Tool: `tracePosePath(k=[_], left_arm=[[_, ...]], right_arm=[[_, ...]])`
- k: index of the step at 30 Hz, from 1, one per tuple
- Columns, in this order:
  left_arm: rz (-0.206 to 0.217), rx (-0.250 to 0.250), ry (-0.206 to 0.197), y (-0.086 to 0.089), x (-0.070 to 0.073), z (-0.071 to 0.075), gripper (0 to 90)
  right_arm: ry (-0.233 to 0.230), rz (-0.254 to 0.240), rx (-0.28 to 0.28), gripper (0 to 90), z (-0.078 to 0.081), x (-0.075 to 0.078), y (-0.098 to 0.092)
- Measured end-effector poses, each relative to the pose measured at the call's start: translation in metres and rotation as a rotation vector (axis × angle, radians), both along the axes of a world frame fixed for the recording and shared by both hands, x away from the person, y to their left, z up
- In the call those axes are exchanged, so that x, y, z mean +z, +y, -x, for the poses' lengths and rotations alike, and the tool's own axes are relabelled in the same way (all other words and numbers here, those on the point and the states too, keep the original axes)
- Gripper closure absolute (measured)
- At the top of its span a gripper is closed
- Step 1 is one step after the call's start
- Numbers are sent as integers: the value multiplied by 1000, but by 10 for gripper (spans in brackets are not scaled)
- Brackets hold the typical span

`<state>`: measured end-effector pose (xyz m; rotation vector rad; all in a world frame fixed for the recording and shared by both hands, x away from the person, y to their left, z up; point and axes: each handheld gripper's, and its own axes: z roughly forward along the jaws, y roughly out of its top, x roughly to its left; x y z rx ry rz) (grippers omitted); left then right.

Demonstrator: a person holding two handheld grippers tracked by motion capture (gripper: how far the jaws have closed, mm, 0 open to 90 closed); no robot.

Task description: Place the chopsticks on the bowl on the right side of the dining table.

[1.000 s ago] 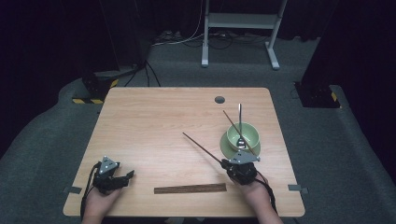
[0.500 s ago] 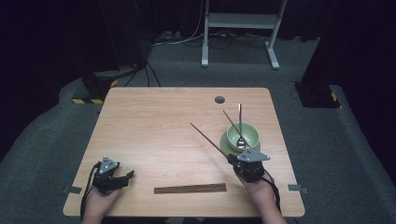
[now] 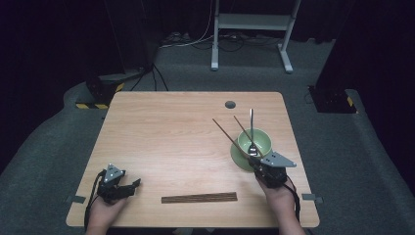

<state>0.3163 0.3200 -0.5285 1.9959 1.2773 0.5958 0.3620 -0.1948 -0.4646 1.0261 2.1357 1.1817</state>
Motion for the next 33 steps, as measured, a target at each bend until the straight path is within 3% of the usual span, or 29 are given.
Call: tracePosePath(k=[11, 19, 33], left_arm=[[-1, 0, -1, 0, 0, 0, 268], [-1, 0, -1, 0, 0, 0, 268], [-1, 0, -2, 0, 0, 0, 270]], right_arm=[[26, -29, -72, 838, -6, -3, -17], [35, -13, -120, 838, -11, -5, -20], [27, -3, -134, 838, -7, -3, -23]])
